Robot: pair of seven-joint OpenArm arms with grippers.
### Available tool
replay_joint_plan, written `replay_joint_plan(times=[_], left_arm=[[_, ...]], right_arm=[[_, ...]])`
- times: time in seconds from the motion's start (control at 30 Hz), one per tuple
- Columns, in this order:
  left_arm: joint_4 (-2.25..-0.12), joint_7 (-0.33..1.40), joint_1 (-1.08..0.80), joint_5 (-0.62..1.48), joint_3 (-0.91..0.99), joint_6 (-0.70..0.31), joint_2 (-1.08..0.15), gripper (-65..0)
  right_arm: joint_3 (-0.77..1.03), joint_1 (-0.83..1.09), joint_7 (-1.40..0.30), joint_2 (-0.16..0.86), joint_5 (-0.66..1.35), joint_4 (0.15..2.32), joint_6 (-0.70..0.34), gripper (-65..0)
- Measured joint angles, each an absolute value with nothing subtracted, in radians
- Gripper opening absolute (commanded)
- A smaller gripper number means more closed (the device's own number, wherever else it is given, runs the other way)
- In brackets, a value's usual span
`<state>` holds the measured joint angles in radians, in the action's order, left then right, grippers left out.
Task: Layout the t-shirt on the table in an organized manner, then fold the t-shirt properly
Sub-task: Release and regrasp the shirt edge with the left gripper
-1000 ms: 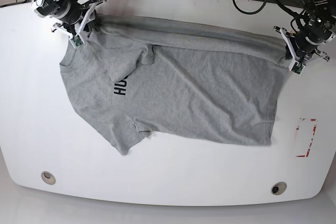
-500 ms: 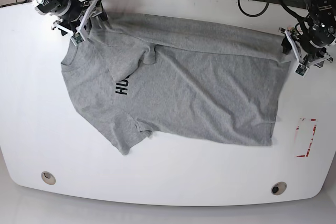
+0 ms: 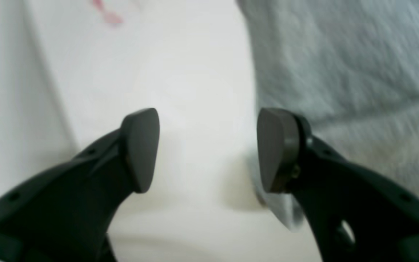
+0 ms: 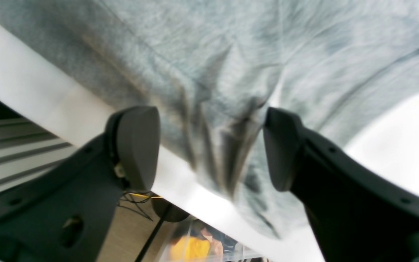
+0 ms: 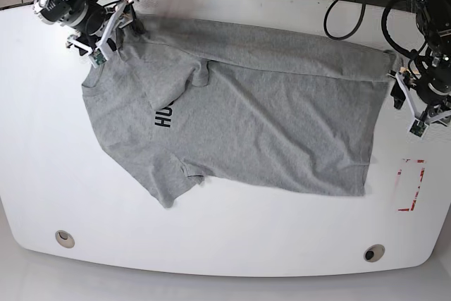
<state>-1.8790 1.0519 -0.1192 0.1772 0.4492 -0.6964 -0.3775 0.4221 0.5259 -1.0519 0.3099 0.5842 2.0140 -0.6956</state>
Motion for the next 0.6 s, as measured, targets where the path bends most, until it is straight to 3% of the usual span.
replay_joint_plan(times=[0.3,0.6], left_arm=[[-1.883,1.061,-0.121,0.176,0.45,-0.7,-0.362,-25.3],[-1.883,1.058,-0.121,0.182,0.444,-0.704,-0.237,-25.7]], right_arm=[[0.423,0.502,-1.051,0.307,0.607,2.013,-0.696,-22.7],[0.419,0.407,-1.032,0.255,0.607,2.01,-0.696,-22.8]])
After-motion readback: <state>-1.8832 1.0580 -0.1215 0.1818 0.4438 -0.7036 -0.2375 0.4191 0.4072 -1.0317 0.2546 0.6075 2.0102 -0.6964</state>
